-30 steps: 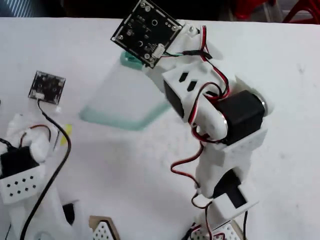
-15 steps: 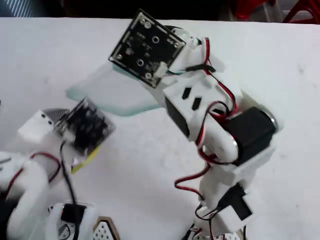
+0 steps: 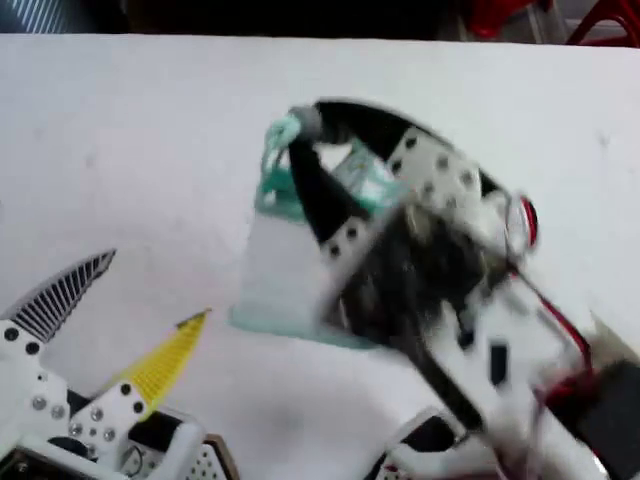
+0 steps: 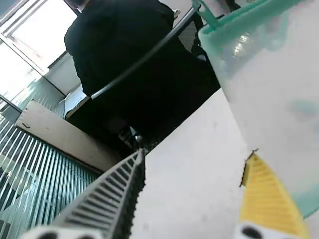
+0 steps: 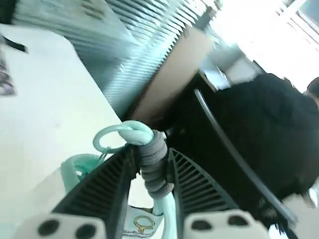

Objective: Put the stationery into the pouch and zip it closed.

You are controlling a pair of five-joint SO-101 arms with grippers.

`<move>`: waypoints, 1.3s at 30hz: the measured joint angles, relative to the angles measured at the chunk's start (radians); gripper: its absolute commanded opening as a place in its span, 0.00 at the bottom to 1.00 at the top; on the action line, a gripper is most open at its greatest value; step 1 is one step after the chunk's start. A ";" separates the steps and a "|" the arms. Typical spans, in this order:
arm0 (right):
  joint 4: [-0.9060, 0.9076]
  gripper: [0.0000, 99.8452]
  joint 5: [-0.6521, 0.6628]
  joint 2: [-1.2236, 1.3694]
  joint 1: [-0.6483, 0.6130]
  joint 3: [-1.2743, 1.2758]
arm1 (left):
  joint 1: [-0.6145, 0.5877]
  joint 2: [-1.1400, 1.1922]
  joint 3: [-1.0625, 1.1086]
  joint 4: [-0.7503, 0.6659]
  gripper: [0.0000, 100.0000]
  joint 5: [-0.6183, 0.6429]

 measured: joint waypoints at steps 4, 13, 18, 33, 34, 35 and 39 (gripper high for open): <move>0.000 0.02 0.000 -0.158 -0.149 0.110 | 0.020 -0.008 -0.014 0.008 0.32 0.003; -0.005 0.02 0.000 -0.192 -0.187 0.238 | 0.282 -0.008 -0.008 0.071 0.32 0.180; -0.009 0.02 0.003 -0.212 -0.186 0.238 | 0.316 -0.008 0.052 0.071 0.32 0.196; -0.025 0.02 0.020 -0.195 -0.250 0.267 | 0.316 -0.008 0.072 0.061 0.32 0.196; -0.021 0.02 0.020 -0.195 -0.264 0.267 | 0.316 -0.008 0.081 0.061 0.32 0.196; -0.017 0.02 0.020 -0.195 -0.279 0.267 | 0.316 -0.008 0.092 0.061 0.32 0.195; -0.015 0.02 0.020 -0.215 -0.339 0.267 | 0.316 -0.008 0.143 0.061 0.32 0.176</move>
